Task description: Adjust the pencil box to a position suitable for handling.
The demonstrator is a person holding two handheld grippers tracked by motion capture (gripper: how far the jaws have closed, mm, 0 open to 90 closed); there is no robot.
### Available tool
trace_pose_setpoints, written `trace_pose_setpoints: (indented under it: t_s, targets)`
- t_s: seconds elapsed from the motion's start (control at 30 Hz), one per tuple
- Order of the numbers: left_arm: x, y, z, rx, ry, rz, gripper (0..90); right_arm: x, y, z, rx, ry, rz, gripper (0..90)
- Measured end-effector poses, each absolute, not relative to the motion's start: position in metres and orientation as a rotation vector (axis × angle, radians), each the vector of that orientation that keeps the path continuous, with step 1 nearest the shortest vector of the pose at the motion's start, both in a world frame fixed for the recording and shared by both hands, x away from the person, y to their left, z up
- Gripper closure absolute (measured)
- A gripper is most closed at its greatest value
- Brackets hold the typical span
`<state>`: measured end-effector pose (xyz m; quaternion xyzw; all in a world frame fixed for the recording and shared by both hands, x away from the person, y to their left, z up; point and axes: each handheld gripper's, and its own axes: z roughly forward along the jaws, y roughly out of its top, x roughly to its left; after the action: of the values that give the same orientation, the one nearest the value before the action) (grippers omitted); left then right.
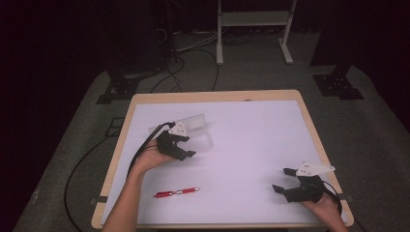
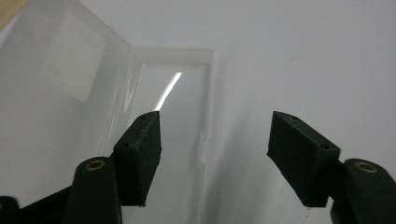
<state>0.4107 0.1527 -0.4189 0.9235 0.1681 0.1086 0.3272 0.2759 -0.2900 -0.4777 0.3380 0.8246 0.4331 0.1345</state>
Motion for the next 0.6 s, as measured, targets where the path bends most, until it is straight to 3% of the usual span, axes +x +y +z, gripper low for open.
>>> trace_pose_setpoints:
  t_s: [0.6]
  targets:
    - [0.421,0.150,-0.439,2.497,0.484,0.261,61.5,0.276,-0.290,-0.477,0.976,2.393,1.258,19.3]
